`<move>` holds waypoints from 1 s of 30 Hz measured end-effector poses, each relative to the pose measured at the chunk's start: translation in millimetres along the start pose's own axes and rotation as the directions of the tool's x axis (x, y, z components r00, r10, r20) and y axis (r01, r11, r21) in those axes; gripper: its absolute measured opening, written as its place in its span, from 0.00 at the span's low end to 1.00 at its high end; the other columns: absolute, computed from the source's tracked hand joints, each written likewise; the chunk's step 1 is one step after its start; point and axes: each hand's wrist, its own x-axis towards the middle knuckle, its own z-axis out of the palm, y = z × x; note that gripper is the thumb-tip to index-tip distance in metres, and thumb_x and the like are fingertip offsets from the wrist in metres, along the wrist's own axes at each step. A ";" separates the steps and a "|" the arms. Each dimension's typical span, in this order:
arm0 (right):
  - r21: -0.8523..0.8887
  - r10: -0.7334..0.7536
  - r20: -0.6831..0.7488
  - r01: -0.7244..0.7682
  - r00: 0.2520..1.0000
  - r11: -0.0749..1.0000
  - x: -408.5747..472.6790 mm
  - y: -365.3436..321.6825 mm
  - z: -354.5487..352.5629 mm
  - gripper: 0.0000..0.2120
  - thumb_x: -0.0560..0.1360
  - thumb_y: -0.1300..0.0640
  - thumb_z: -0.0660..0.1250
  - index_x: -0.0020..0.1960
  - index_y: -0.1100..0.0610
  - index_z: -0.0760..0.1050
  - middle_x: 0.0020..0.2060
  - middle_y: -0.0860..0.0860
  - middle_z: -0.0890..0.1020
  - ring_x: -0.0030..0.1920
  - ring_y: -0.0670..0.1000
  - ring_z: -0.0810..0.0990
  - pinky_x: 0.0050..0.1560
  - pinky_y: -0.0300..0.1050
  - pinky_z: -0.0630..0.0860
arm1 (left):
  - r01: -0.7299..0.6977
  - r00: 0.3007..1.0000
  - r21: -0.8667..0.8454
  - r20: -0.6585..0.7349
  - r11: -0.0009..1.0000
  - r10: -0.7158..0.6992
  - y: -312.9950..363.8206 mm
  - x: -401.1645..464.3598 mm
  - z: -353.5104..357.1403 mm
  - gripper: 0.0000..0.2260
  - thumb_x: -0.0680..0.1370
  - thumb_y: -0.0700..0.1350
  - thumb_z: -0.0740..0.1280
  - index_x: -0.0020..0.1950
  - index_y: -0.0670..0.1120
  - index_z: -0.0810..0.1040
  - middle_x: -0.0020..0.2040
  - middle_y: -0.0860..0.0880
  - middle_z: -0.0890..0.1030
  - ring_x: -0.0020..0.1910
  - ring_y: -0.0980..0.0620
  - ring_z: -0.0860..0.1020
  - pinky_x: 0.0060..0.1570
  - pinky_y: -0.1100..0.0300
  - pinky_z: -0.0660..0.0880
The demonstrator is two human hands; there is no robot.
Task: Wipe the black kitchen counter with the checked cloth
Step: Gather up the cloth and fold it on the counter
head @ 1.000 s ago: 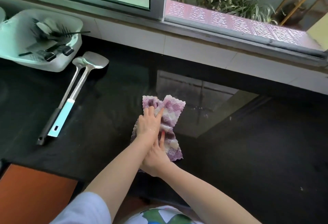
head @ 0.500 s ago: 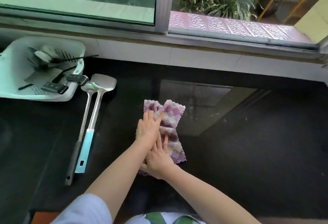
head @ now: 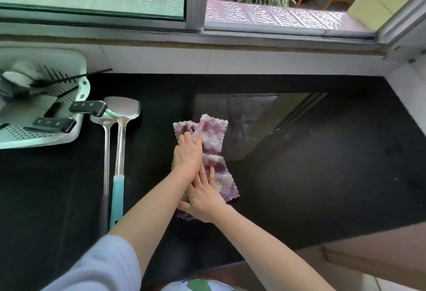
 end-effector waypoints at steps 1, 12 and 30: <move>-0.002 0.007 -0.002 -0.007 1.000 1.000 0.1 -1.4 0.1 0.38 0.78 0.34 0.47 0.78 0.50 0.34 0.77 0.56 0.36 0.74 0.59 0.27 0.71 0.62 0.26 | 0.005 1.000 -0.015 -0.003 1.000 -0.005 -0.4 -0.8 0.5 0.35 0.78 0.36 0.62 0.79 0.49 0.46 0.67 0.40 0.63 0.64 0.44 0.65 0.56 0.57 0.72; 0.228 -0.072 -0.063 0.084 0.995 0.970 -13.9 5.2 -13.7 0.31 0.79 0.42 0.55 0.78 0.51 0.52 0.78 0.57 0.51 0.78 0.59 0.45 0.76 0.60 0.44 | 0.074 0.966 -0.396 -0.198 0.915 -0.164 -7.2 -58.5 -8.4 0.26 0.79 0.43 0.63 0.76 0.51 0.59 0.72 0.41 0.63 0.69 0.45 0.65 0.56 0.55 0.75; 0.297 0.292 -0.042 -0.267 0.955 0.917 90.5 31.6 -120.4 0.16 0.79 0.48 0.60 0.38 0.58 0.71 0.43 0.57 0.78 0.44 0.57 0.77 0.45 0.48 0.73 | 0.331 0.943 -0.285 0.062 0.900 -0.327 4.8 -131.3 -4.1 0.23 0.78 0.56 0.64 0.64 0.43 0.64 0.58 0.47 0.74 0.56 0.49 0.78 0.48 0.57 0.76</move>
